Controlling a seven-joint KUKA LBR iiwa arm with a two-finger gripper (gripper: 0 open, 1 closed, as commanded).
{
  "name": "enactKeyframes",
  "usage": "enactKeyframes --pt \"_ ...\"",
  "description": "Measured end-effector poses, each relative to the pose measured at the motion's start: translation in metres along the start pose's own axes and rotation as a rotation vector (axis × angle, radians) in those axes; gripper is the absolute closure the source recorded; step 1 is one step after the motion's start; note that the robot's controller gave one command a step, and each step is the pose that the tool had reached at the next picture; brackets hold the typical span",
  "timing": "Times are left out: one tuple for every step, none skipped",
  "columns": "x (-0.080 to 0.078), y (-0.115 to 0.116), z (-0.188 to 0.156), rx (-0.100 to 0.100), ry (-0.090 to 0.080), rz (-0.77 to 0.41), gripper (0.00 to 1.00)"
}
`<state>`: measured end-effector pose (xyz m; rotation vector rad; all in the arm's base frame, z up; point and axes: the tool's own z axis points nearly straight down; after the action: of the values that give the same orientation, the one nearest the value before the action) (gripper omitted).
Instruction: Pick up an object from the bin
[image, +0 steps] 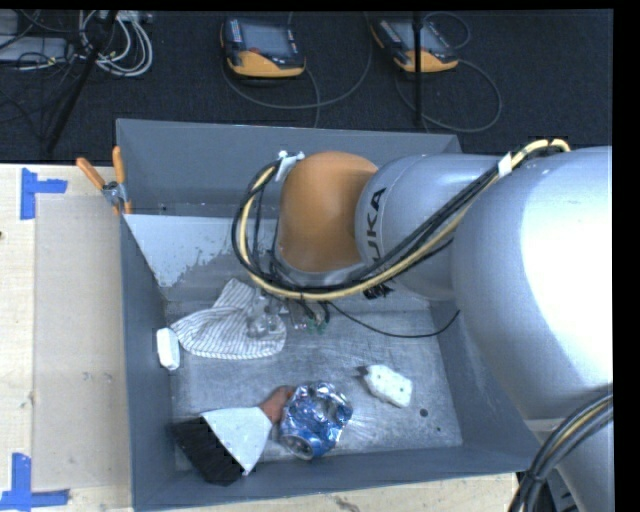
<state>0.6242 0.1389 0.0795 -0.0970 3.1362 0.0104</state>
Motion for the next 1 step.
enactKeyframes --pt "0.0807 0.0032 -0.0006 0.002 -0.025 -0.289 1.0"
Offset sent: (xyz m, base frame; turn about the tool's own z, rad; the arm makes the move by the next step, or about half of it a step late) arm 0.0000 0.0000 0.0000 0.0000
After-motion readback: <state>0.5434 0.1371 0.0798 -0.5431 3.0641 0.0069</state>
